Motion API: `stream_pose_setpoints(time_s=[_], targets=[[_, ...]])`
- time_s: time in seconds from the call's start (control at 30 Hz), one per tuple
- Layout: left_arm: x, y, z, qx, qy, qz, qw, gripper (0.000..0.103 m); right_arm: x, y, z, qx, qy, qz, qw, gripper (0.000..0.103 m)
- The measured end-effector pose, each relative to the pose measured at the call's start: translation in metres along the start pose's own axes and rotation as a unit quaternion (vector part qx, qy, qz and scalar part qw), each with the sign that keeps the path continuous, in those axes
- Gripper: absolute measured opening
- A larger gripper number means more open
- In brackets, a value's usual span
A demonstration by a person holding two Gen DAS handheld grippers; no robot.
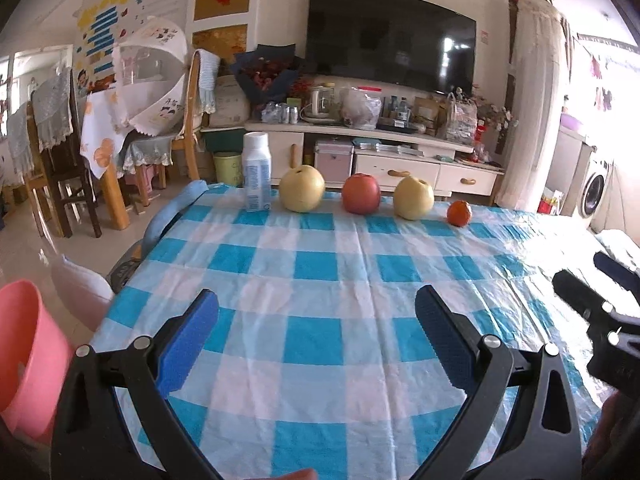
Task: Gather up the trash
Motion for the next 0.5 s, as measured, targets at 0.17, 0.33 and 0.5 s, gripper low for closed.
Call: stream_pose_setpoints(time_s=[0.17, 0.33, 0.5], targets=[[-0.006, -0.001, 0.021, 0.009, -0.003, 0.006, 0.9999, 0.099, -0.011, 0.003, 0.014, -0.012, -0.016, 0.024, 1.000, 0.093], [-0.010, -0.002, 0.041, 0.019, -0.008, 0.002, 0.9998, 0.099, -0.018, 0.006, 0.026, -0.013, -0.028, 0.041, 0.999, 0.094], [-0.016, -0.001, 0.054, 0.013, -0.012, 0.001, 0.9998, 0.099, -0.025, 0.008, 0.042, 0.000, -0.030, 0.052, 0.998, 0.095]])
Point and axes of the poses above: each gripper's, at about its wrist camera, not at the fingertips, and x roughly the way its jaws point, z to its right, y to its top, the point moved 5 cm from there along x, roughly the way its jaws point, and after that the axes turned 11 degrees about y, right-handed, at the moved point
